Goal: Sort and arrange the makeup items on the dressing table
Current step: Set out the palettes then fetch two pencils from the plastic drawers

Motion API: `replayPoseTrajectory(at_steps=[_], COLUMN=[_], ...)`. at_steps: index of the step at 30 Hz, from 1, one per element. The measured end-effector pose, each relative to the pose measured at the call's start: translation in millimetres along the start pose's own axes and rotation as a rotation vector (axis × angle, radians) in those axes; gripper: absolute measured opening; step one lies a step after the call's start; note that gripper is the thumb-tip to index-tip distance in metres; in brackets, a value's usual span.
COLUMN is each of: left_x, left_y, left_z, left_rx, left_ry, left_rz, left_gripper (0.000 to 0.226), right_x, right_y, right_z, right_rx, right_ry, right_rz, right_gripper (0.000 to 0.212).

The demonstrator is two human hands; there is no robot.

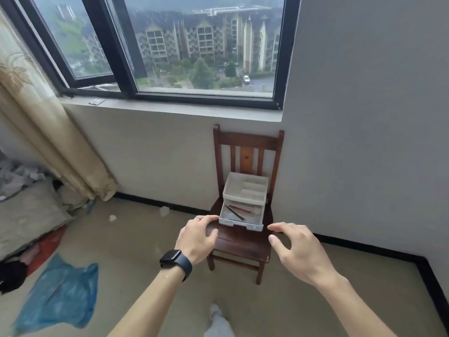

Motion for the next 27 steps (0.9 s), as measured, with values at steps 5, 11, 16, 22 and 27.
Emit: replayPoseTrajectory(at_steps=[5, 11, 16, 22, 27], left_x=[30, 54, 76, 92, 98], left_y=[69, 136, 197, 265, 288], left_z=[-122, -219, -263, -294, -314], left_rx=[0.202, 0.433, 0.574, 0.588, 0.462], left_ry=[-0.015, 0.02, 0.045, 0.192, 0.377], left_rz=[-0.078, -0.244, -0.342, -0.472, -0.569], left_gripper=[0.044, 0.045, 0.045, 0.056, 0.056], right_x=[-60, -116, -167, -217, -244], right_y=[69, 139, 195, 272, 318], right_z=[-93, -176, -213, -246, -269], right_rx=[0.121, 0.254, 0.318, 0.442, 0.479], right_ry=[0.156, 0.339, 0.469, 0.419, 0.359], right_rz=[0.0, -0.019, -0.044, 0.071, 0.104], right_gripper=[0.028, 0.028, 0.03, 0.039, 0.041])
Point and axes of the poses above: each hand's wrist, its own z-axis away from the middle knuckle, its own y-axis out of the palm, x = y × z, the point moved 9 cm from there along -z, towards the middle knuckle, and after that the axes turned 7 degrees about -y, right-handed, at the moved point
